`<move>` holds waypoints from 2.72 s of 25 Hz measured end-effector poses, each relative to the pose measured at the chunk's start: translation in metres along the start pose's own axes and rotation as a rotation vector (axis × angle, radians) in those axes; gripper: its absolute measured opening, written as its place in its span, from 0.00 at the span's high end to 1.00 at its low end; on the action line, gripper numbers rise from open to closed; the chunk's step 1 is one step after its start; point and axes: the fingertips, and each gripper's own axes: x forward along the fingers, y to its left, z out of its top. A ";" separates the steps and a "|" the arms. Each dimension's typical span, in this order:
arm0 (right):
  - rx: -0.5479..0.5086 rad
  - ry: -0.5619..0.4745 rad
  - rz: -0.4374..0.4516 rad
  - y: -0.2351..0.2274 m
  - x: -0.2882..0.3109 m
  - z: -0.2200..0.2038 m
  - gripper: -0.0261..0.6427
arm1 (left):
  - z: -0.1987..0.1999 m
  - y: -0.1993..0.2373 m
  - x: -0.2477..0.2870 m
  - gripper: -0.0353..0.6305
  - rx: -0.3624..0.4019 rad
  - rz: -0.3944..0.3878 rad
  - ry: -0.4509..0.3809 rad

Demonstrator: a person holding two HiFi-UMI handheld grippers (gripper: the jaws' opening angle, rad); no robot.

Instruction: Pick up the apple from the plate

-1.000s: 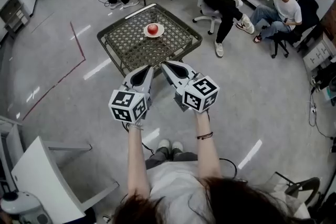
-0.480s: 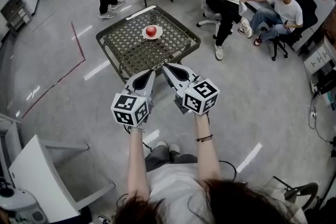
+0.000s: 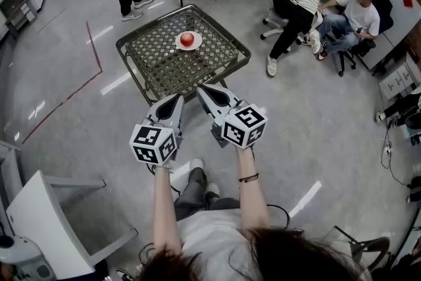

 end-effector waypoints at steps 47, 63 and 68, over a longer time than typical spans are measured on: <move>0.033 0.085 -0.096 -0.170 0.169 -0.005 0.95 | 0.016 0.160 0.185 0.93 -0.061 -0.098 0.061; 0.055 0.144 0.007 -0.256 0.217 0.008 0.95 | 0.025 0.193 0.273 0.93 -0.107 -0.019 0.069; 0.076 0.172 0.034 -0.272 0.227 0.000 0.95 | 0.021 0.206 0.285 0.93 -0.121 0.021 0.077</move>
